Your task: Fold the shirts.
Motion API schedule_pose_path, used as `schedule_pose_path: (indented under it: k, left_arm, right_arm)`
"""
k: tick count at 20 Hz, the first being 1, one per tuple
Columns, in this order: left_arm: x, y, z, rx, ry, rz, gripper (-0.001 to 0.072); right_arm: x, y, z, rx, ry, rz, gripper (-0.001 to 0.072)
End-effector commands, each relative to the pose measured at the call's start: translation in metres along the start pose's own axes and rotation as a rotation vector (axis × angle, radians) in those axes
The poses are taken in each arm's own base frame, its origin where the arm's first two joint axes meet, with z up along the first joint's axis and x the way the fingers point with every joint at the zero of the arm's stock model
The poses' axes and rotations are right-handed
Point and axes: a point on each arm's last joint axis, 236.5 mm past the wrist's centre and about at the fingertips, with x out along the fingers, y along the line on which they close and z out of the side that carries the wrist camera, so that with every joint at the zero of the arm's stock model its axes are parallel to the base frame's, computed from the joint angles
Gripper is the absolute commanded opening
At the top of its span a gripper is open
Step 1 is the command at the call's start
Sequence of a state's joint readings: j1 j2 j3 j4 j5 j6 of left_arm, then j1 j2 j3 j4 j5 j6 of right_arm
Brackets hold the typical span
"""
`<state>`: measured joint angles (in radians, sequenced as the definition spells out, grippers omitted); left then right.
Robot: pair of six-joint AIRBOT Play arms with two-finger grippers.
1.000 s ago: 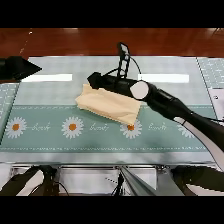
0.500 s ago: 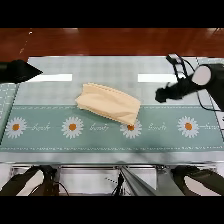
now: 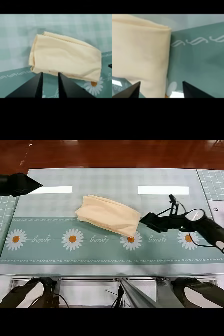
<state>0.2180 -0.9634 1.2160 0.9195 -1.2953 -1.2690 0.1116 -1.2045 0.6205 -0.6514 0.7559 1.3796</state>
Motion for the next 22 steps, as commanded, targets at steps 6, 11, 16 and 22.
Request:
schedule_pose_path:
  k: [6,11,16,22]
  left_arm:
    - [0.007,0.005,-0.001,-0.033,0.015,0.001,0.0259]
    - [0.020,0.014,-0.004,-0.072,0.050,-0.003,0.0259]
    - [0.037,0.034,0.014,-0.103,-0.007,0.026,0.0258]
    - [0.058,0.054,0.019,-0.140,-0.009,0.044,0.0258]
  right_arm:
    - [0.063,0.033,-0.021,0.022,-0.049,0.073,0.0101]
    - [-0.018,0.067,0.022,-0.195,-0.103,0.166,0.0027]
    - [-0.214,0.023,0.094,-0.101,-0.399,-0.066,0.0027]
    - [-0.363,-0.085,0.044,0.260,-0.510,-0.410,0.0027]
